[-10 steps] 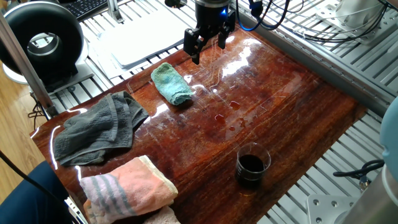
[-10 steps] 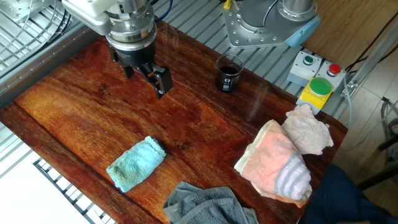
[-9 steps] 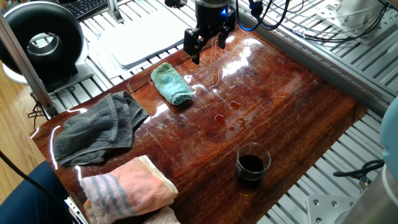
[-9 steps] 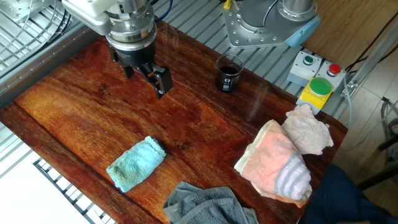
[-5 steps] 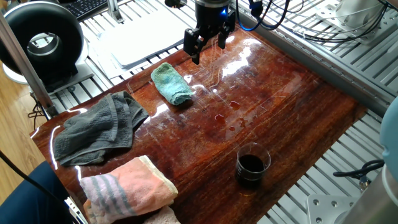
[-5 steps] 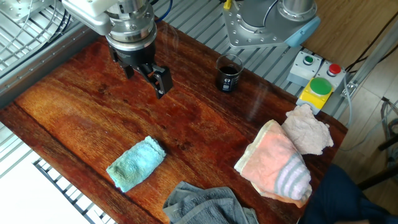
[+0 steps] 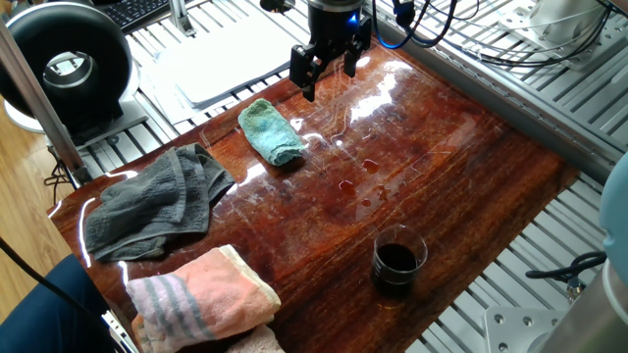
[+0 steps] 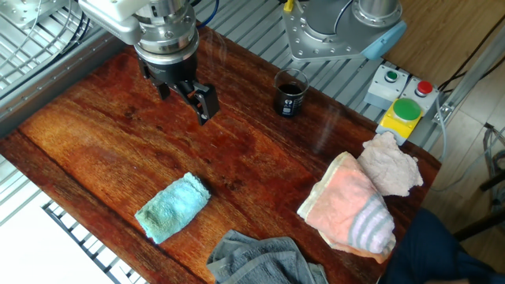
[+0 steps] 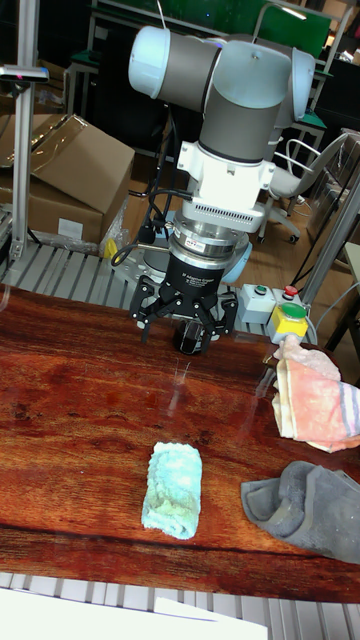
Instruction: Clean the table with a cloth
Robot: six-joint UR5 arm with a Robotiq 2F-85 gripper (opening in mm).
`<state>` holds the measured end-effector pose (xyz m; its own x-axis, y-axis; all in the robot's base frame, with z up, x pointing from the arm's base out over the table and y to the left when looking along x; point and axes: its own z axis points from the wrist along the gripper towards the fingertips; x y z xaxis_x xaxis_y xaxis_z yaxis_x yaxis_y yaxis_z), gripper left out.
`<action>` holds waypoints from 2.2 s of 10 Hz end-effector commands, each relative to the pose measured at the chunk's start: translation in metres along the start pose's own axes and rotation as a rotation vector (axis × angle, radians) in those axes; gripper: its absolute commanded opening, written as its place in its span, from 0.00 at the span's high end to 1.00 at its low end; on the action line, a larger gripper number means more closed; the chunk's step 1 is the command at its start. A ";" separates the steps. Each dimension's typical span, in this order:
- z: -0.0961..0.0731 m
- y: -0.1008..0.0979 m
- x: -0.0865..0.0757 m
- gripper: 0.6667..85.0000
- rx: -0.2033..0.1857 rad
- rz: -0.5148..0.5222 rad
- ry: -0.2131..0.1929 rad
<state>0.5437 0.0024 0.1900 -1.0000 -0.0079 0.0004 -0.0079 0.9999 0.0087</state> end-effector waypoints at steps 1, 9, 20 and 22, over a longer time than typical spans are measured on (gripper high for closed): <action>0.000 0.002 0.000 0.01 0.000 0.000 0.000; 0.021 0.026 -0.036 0.99 -0.022 -0.139 0.063; 0.124 0.034 -0.106 0.00 -0.017 -0.499 0.093; 0.130 0.042 -0.105 0.00 -0.023 -0.481 0.088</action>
<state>0.6489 0.0403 0.0716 -0.8884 -0.4536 0.0703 -0.4521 0.8912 0.0368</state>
